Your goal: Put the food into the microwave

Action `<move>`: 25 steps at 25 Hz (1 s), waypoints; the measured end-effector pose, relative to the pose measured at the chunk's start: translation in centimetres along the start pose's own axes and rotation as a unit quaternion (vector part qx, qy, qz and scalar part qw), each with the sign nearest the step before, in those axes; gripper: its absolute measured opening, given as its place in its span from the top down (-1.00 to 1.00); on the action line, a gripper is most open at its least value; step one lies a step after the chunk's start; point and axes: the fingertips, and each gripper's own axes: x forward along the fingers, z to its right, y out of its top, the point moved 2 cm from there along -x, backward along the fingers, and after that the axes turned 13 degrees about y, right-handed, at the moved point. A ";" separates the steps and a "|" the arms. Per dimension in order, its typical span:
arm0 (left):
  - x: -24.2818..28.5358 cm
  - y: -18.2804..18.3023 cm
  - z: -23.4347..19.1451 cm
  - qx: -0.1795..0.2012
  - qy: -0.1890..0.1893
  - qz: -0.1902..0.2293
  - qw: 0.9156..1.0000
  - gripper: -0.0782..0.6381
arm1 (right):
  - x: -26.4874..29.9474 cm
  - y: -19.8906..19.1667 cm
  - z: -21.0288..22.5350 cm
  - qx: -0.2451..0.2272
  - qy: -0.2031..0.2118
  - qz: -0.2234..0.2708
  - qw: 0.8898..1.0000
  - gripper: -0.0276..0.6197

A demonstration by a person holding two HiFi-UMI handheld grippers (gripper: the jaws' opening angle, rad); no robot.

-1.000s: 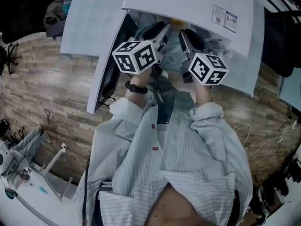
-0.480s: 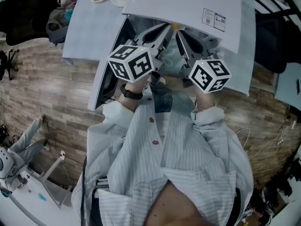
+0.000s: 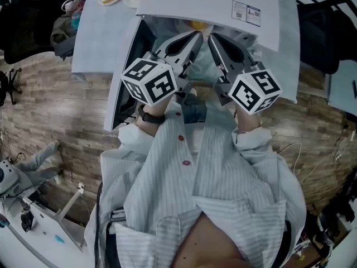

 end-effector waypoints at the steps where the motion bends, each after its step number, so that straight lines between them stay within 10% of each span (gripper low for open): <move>1: 0.0 -0.1 0.1 0.003 -0.002 -0.002 1.000 0.76 | -0.1 0.0 0.0 0.000 0.000 0.000 1.000 0.82; 25: -0.4 -0.2 -0.7 0.018 0.003 -0.008 1.000 0.76 | 0.6 -1.3 -0.4 0.010 0.000 -0.009 1.000 0.82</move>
